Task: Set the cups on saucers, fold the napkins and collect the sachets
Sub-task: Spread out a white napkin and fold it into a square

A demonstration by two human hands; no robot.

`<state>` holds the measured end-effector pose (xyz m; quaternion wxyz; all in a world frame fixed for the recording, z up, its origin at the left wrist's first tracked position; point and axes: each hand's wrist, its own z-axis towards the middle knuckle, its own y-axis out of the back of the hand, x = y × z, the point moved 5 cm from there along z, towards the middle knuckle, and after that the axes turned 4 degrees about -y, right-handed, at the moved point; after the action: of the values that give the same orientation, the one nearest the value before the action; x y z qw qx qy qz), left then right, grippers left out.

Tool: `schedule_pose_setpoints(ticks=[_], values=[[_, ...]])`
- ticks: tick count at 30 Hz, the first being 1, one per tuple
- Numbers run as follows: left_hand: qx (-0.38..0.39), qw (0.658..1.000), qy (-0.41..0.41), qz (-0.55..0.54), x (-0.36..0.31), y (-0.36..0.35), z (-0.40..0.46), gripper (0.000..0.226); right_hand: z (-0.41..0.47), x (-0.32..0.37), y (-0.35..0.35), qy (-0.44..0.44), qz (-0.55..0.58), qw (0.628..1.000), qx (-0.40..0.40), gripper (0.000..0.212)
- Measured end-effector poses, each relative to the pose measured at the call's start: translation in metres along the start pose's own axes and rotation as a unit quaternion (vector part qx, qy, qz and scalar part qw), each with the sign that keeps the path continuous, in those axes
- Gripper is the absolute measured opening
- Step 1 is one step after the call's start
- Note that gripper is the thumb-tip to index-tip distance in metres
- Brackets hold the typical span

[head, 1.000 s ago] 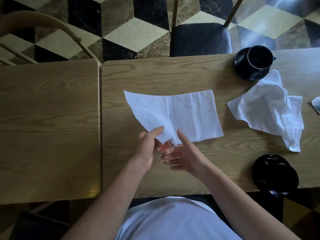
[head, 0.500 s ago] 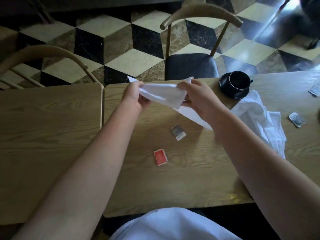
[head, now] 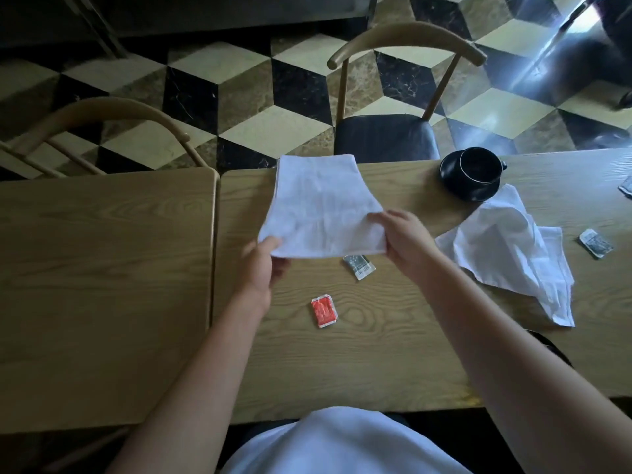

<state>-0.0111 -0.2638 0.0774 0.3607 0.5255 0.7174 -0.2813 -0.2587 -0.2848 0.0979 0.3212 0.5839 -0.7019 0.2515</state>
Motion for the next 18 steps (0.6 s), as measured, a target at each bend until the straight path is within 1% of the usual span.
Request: schedule_pose_setpoints(ticks=[1, 4, 7, 9, 11, 12, 13, 14, 15, 16, 18], values=[[-0.009, 0.999, 0.024, 0.027, 0.024, 0.008, -0.003, 0.01, 0.003, -0.024, 0.002, -0.029, -0.01, 0.999, -0.006, 0.004], [-0.006, 0.991, 0.105, 0.085, 0.097, 0.029, -0.016, 0.016, 0.003, -0.096, 0.014, -0.11, -0.046, 0.993, -0.026, 0.007], [0.028, 0.971, 0.19, 0.143, 0.156, 0.049, -0.037, 0.014, -0.01, -0.158, 0.029, -0.176, -0.055, 0.982, -0.039, 0.004], [0.087, 0.945, 0.272, 0.162, 0.181, 0.059, -0.052, 0.01, -0.023, -0.189, 0.038, -0.209, -0.064, 0.975, -0.05, 0.006], [0.176, 0.9, 0.355, 0.18, 0.194, 0.066, -0.067, 0.008, -0.038, -0.211, 0.046, -0.236, -0.064, 0.968, -0.053, 0.004], [0.21, 0.88, 0.38, 0.19, 0.196, 0.069, -0.071, 0.008, -0.046, -0.22, 0.049, -0.25, -0.063, 0.965, -0.051, 0.003], [0.233, 0.868, 0.391, 0.2, 0.196, 0.073, -0.073, 0.009, -0.052, -0.226, 0.052, -0.262, -0.061, 0.962, -0.049, 0.002], [0.241, 0.863, 0.392, 0.207, 0.194, 0.077, -0.072, 0.01, -0.057, -0.231, 0.054, -0.269, -0.063, 0.96, -0.045, 0.003], [0.236, 0.868, 0.385, 0.207, 0.191, 0.08, -0.068, 0.011, -0.06, -0.232, 0.056, -0.268, -0.07, 0.96, -0.042, 0.005], [0.222, 0.88, 0.369, 0.2, 0.185, 0.081, -0.063, 0.011, -0.061, -0.231, 0.057, -0.258, -0.078, 0.962, -0.042, 0.008], [0.176, 0.918, 0.307, 0.18, 0.169, 0.08, -0.048, 0.013, -0.059, -0.219, 0.059, -0.218, -0.084, 0.97, -0.061, 0.019]])
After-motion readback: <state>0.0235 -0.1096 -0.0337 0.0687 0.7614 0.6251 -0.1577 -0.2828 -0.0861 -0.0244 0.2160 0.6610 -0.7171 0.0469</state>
